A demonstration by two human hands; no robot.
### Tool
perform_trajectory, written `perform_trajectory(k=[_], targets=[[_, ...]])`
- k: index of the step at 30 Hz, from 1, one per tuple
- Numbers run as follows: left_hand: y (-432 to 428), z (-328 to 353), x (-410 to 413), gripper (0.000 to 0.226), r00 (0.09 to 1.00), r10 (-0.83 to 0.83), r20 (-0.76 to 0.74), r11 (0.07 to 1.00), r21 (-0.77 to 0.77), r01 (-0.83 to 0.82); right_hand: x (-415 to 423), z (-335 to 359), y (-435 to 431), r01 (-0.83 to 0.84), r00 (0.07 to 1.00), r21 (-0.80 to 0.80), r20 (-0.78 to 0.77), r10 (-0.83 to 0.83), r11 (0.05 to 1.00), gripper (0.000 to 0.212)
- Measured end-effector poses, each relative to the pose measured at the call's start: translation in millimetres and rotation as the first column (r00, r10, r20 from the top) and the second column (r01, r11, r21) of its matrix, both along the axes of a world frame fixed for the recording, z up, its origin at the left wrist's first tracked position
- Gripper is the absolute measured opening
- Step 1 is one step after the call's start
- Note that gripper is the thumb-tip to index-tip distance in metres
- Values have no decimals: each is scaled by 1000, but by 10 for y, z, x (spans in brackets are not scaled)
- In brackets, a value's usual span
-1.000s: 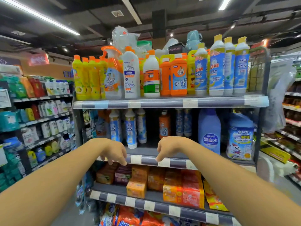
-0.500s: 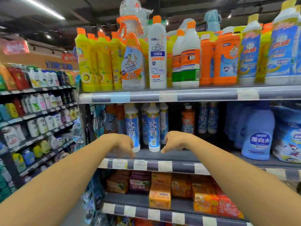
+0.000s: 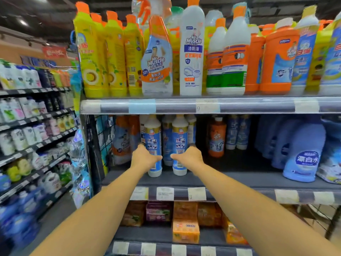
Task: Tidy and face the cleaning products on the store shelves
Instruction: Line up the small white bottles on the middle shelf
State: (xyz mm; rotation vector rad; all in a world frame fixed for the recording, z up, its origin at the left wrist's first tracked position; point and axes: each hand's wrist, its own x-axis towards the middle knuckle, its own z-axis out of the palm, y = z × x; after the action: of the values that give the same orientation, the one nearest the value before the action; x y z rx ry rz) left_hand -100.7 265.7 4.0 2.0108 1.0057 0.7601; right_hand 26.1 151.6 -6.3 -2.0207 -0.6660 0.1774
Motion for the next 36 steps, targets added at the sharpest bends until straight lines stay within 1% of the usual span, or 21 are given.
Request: perform_trajectory(k=[3,6,8,10,12,17,21,24,26,32,36], targets=[[71,-107,35,59,999,-2,37,1000,0,2,30,-49,102,45,998,82,48,-49,996,68],[112,-209,50,62,997,-27,76,1000,18,26,54,-128,169,51,991,103,119,-63,993,73],[129,-252,63,71,995,-44,87,999,25,42,70,-187,198,47,984,94,169,-63,994,73],[128,-277,80,74,994,-46,95,999,25,44,82,-224,207,43,980,93,188,-60,995,71],[114,-295,104,68,992,-36,124,999,23,33,95,-227,198,36,981,99,184,-54,994,69],[114,-338,128,61,985,-19,173,1000,26,15,116,-218,15,-6,988,186,152,-22,983,67],[33,-379,160,55,976,-41,214,999,-7,43,289,-203,-359,-12,988,183,155,-17,983,64],[-144,-396,241,51,966,-98,241,994,-16,105,497,-170,-700,9,990,176,135,-33,984,60],[-292,-383,320,50,959,-157,237,987,9,159,651,-136,-927,40,989,175,136,-64,984,58],[-784,-312,686,54,937,-310,158,951,72,302,1144,-86,-1474,141,976,144,143,-162,979,56],[-1070,-275,1006,58,925,-355,133,935,57,350,1436,-97,-1666,222,955,137,169,-244,965,62]])
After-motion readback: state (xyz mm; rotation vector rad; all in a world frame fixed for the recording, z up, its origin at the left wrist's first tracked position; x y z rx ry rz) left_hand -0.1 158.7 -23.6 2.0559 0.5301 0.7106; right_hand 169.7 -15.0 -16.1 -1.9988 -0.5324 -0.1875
